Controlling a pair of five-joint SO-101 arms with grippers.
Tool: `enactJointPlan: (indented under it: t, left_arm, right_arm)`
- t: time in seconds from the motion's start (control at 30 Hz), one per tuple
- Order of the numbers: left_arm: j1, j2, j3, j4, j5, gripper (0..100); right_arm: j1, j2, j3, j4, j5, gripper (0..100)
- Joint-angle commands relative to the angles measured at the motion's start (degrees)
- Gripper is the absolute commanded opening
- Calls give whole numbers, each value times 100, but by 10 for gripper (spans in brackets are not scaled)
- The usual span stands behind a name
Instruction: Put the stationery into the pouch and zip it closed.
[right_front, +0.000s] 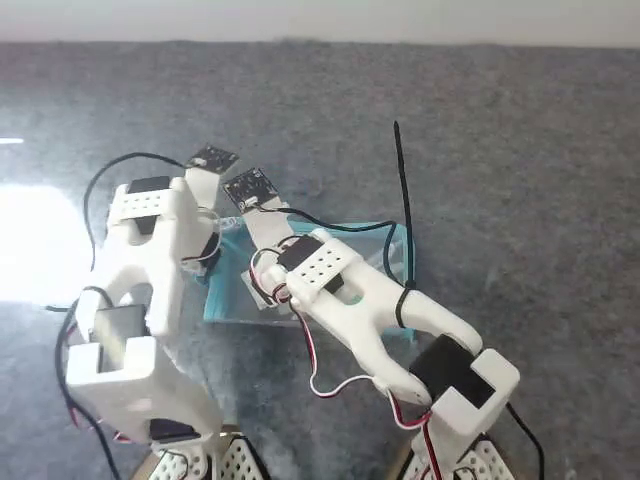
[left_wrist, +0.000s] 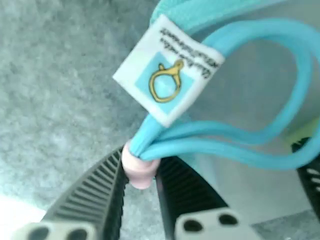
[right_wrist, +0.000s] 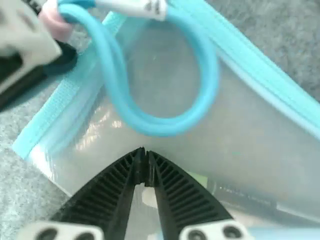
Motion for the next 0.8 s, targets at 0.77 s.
enactJointPlan:
  t: [0.77]
  left_arm:
    - [-1741, 0, 945, 1960, -4826, 10]
  right_arm:
    - [-13, 163, 18, 40, -62, 8]
